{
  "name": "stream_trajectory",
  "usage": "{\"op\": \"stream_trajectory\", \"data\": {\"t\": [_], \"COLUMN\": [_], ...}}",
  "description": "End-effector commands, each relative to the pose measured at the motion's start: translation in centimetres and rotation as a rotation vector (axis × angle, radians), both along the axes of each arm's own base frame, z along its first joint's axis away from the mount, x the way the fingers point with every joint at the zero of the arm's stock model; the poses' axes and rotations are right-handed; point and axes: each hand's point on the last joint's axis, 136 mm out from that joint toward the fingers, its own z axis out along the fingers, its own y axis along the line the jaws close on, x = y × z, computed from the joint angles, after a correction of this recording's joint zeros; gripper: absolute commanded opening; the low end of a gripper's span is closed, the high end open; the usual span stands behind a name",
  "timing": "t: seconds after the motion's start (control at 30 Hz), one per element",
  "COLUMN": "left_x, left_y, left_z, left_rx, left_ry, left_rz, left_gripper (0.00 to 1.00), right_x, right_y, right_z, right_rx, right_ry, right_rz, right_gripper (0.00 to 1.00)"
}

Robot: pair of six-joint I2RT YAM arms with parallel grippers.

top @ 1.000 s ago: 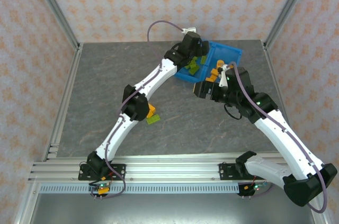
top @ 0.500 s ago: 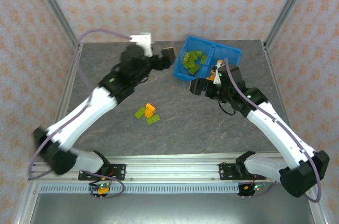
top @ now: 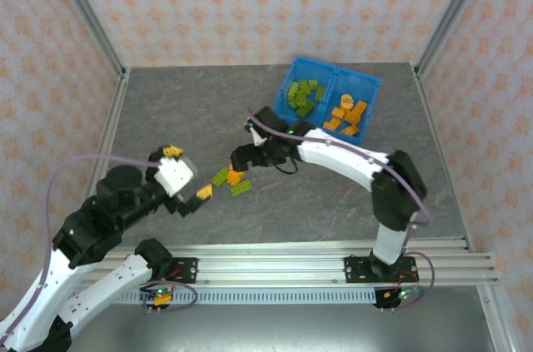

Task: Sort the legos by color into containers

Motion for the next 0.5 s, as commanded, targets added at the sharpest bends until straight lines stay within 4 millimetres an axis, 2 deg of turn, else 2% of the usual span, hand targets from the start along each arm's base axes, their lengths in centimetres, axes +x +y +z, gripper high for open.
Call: {"op": "stream_trajectory", "data": {"t": [0.0, 0.13, 0.2, 0.33, 0.47], "left_x": [-2.8, -3.7, -3.6, -3.5, -3.4], "left_y": [-0.1, -1.5, -1.7, -1.9, -1.9], "left_z": [-5.3, -7.2, -7.7, -8.4, -8.6], "left_rx": [0.182, 0.17, 0.172, 0.195, 0.2], "left_ry": [0.027, -0.014, -0.004, 0.028, 0.031], "left_rz": [-0.188, -0.304, -0.315, -0.327, -0.328], "left_gripper": [1.0, 1.0, 1.0, 1.0, 1.0], "right_x": [1.0, 3.0, 3.3, 4.0, 5.1], "right_y": [1.4, 2.6, 3.3, 4.0, 3.1], "right_z": [-2.1, -5.0, -6.6, -8.3, -9.3], "right_rx": [-0.037, -0.078, -0.086, -0.085, -0.142], "right_ry": [0.031, 0.038, 0.068, 0.087, 0.056], "right_rz": [0.021, -0.015, -0.016, -0.044, -0.11], "right_gripper": [0.91, 0.88, 0.85, 0.83, 0.69]}}
